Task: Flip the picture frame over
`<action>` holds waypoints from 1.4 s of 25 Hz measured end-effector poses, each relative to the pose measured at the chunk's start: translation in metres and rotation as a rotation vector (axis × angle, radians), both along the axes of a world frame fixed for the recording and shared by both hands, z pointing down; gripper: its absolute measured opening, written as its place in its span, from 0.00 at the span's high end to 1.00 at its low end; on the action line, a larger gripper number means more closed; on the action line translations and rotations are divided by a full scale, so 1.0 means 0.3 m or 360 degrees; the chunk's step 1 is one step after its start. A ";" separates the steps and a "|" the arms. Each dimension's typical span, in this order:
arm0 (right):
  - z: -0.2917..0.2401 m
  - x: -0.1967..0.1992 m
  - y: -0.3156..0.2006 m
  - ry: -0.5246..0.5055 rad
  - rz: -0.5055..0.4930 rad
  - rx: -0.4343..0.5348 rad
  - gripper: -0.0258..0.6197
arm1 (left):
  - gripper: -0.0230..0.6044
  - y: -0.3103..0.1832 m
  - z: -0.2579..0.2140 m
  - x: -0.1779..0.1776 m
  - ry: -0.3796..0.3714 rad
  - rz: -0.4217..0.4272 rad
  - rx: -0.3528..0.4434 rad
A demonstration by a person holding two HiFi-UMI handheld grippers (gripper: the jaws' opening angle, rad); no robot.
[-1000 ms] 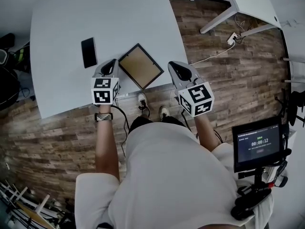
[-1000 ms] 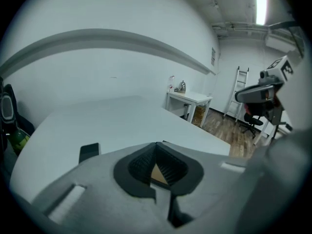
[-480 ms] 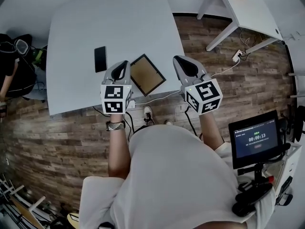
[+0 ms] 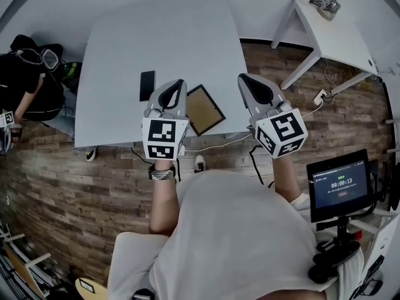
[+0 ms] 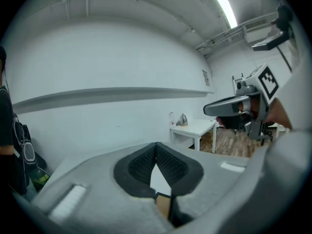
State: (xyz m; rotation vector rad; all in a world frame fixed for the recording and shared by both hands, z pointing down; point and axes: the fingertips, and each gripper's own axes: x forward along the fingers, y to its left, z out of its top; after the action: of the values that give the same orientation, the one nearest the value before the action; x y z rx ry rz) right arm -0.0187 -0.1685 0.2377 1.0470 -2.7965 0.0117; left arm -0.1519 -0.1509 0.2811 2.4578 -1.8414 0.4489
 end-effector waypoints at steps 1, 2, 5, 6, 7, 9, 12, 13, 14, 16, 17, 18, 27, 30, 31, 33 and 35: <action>-0.024 -0.004 0.000 -0.0007 -0.0007 0.0026 0.96 | 0.95 0.004 -0.026 0.002 0.0006 0.0005 0.0025; -0.047 -0.010 0.000 -0.0012 -0.0016 0.0053 0.96 | 0.95 0.007 -0.053 0.002 0.0007 0.0007 0.0052; -0.106 -0.034 0.004 -0.0023 -0.0048 0.0116 0.96 | 0.95 0.015 -0.128 -0.010 0.0002 -0.0005 0.0134; -0.122 -0.040 0.008 -0.0027 -0.0057 0.0131 0.96 | 0.95 0.019 -0.148 -0.012 0.0002 -0.0008 0.0153; -0.136 -0.045 0.014 -0.0033 -0.0064 0.0144 0.96 | 0.96 0.025 -0.165 -0.013 0.0002 -0.0011 0.0168; -0.161 -0.052 0.025 -0.0043 -0.0076 0.0167 0.96 | 0.95 0.039 -0.195 -0.011 -0.0005 -0.0009 0.0193; -0.186 -0.058 0.036 -0.0048 -0.0092 0.0199 0.96 | 0.95 0.058 -0.242 -0.002 -0.0020 -0.0006 0.0247; -0.192 -0.061 0.038 -0.0050 -0.0099 0.0206 0.96 | 0.96 0.063 -0.256 -0.002 -0.0025 -0.0011 0.0268; -0.196 -0.064 0.040 -0.0053 -0.0105 0.0211 0.96 | 0.95 0.068 -0.268 -0.004 -0.0031 -0.0018 0.0285; -0.199 -0.069 0.042 -0.0057 -0.0114 0.0215 0.96 | 0.95 0.075 -0.280 -0.006 -0.0039 -0.0029 0.0303; -0.199 -0.069 0.044 -0.0058 -0.0116 0.0215 0.96 | 0.95 0.078 -0.281 -0.006 -0.0040 -0.0032 0.0305; -0.199 -0.069 0.045 -0.0059 -0.0117 0.0214 0.96 | 0.95 0.080 -0.279 -0.006 -0.0042 -0.0033 0.0305; -0.211 -0.074 0.046 -0.0067 -0.0125 0.0232 0.96 | 0.96 0.074 -0.276 -0.007 -0.0042 -0.0035 0.0310; -0.211 -0.070 0.038 -0.0068 -0.0118 0.0233 0.96 | 0.96 0.065 -0.274 -0.005 -0.0040 -0.0030 0.0310; -0.210 -0.069 0.036 -0.0068 -0.0117 0.0232 0.96 | 0.95 0.063 -0.272 -0.004 -0.0040 -0.0028 0.0309; -0.207 -0.068 0.035 -0.0068 -0.0116 0.0227 0.96 | 0.95 0.061 -0.268 -0.002 -0.0040 -0.0026 0.0303; -0.204 -0.068 0.035 -0.0067 -0.0117 0.0222 0.96 | 0.95 0.060 -0.266 -0.002 -0.0040 -0.0027 0.0299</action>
State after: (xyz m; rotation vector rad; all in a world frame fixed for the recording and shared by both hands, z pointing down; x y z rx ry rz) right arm -0.0391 -0.1579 0.1766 0.9824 -2.9083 -0.1743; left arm -0.1524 -0.1329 0.2014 2.5619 -1.9986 0.3214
